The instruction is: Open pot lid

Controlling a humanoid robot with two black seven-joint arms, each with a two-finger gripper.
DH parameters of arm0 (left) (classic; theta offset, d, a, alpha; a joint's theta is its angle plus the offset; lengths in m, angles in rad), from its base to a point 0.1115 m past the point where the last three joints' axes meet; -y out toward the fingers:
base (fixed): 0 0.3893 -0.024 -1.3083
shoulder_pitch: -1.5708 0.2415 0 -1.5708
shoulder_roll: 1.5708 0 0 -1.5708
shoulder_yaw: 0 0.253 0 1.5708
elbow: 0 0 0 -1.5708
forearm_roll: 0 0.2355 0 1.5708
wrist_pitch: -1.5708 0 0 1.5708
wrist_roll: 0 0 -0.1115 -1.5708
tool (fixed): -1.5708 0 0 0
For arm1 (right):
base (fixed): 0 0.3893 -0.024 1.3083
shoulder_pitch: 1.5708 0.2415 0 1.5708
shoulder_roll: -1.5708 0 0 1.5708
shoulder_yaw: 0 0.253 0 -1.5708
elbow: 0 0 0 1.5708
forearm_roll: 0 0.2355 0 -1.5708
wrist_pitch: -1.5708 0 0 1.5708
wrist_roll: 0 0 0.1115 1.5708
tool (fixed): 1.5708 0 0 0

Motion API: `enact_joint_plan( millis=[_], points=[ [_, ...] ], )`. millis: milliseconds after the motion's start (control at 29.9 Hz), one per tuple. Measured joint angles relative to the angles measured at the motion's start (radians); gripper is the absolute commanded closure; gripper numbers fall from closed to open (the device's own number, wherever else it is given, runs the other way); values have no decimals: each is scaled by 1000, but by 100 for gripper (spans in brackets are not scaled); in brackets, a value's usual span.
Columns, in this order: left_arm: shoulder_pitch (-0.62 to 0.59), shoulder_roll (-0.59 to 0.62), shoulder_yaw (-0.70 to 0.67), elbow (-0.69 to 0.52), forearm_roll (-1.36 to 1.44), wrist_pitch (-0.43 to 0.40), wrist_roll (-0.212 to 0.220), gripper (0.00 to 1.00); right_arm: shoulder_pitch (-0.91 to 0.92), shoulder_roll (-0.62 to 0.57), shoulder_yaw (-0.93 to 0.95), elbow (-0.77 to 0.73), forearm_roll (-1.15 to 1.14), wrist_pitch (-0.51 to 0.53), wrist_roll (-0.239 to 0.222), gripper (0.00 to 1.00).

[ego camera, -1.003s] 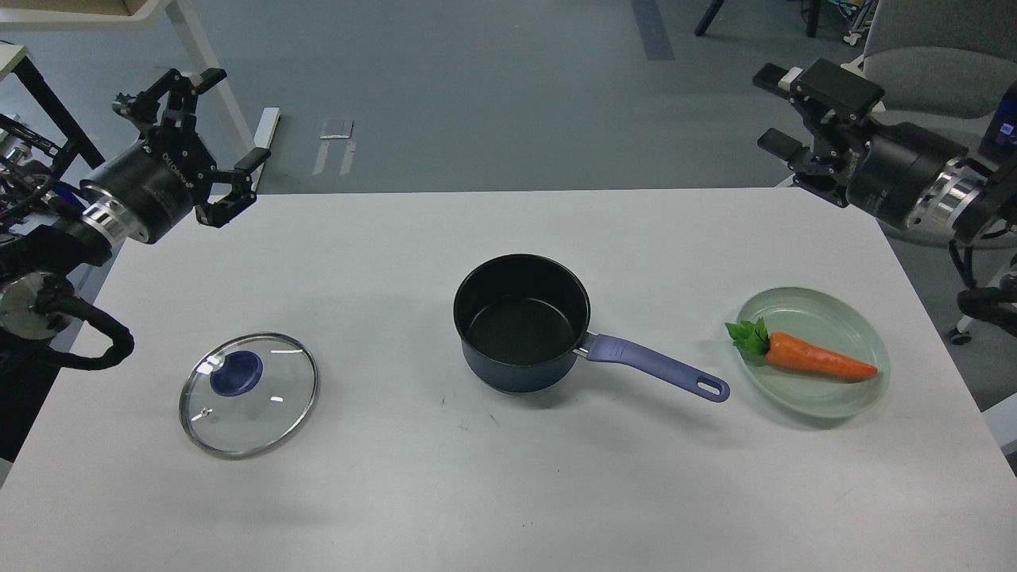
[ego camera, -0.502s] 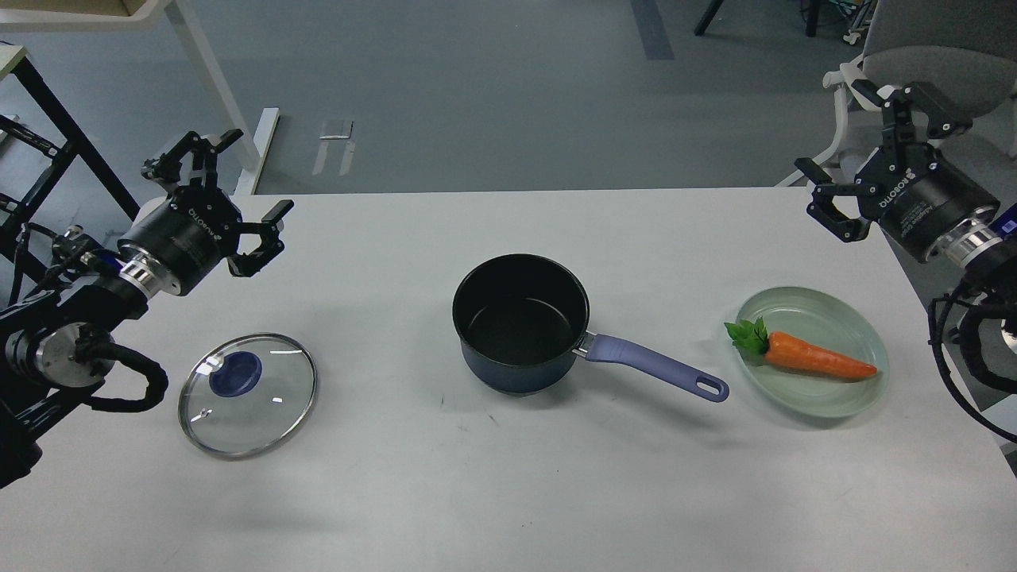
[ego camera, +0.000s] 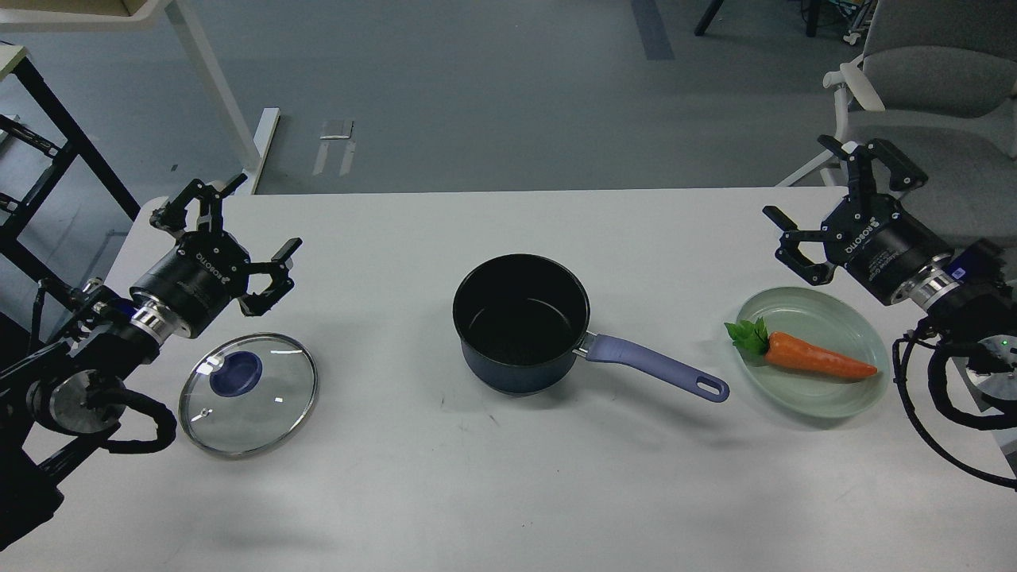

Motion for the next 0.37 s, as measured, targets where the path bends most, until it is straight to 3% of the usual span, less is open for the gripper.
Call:
enact_joint_plan(
  millis=[368],
  points=[
    [12,-11,-5,-1,2,4,-4,1,-91,45,78,-19,0,-5,0,0]
  ],
)
